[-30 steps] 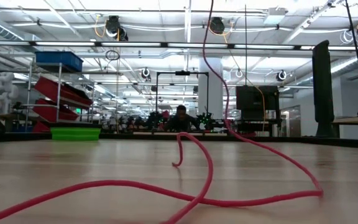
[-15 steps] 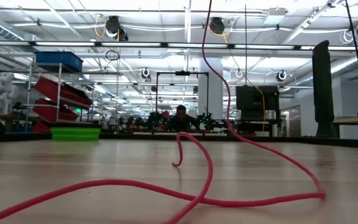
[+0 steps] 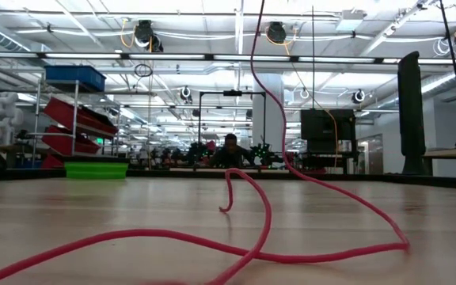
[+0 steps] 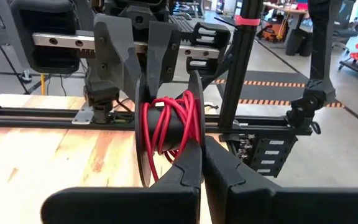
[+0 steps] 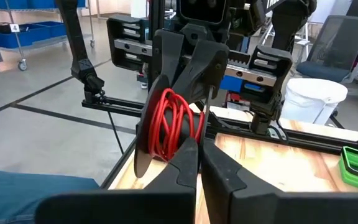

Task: Coil cords
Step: Coil the red wire into the spool

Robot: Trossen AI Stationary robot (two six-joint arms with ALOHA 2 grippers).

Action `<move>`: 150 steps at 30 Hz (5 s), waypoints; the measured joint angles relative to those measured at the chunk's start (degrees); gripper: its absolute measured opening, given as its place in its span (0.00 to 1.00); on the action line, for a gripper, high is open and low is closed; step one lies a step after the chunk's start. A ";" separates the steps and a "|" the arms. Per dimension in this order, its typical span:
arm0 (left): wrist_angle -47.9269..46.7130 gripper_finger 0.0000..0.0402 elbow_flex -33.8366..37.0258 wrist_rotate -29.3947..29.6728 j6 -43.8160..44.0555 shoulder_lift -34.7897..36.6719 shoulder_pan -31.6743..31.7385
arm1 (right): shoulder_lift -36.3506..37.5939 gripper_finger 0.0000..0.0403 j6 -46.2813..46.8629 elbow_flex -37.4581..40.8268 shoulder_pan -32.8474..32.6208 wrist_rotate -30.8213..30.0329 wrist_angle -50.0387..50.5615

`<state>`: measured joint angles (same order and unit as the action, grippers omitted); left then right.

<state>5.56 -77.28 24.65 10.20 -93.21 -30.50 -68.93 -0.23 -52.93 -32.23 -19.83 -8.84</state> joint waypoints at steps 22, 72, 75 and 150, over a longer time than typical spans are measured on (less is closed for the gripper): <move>5.14 0.33 -0.06 10.20 -1.52 -0.39 -2.44 | 0.00 0.00 4.70 0.00 0.02 -4.34 -3.13; 1.79 0.52 0.03 29.38 9.03 -10.59 -4.50 | 16.11 0.00 -2.63 0.07 -0.11 -7.33 7.04; 3.88 0.53 0.03 31.69 8.95 -12.05 -3.40 | 16.41 0.00 -3.02 0.07 -0.11 -7.34 6.91; 22.78 0.53 30.24 19.47 2.44 10.70 10.95 | 20.30 0.00 -9.96 0.04 -0.43 -7.45 0.83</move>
<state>28.34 -47.04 44.12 12.63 -82.51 -19.56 -48.62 -10.19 -52.88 -32.66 -27.28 -8.01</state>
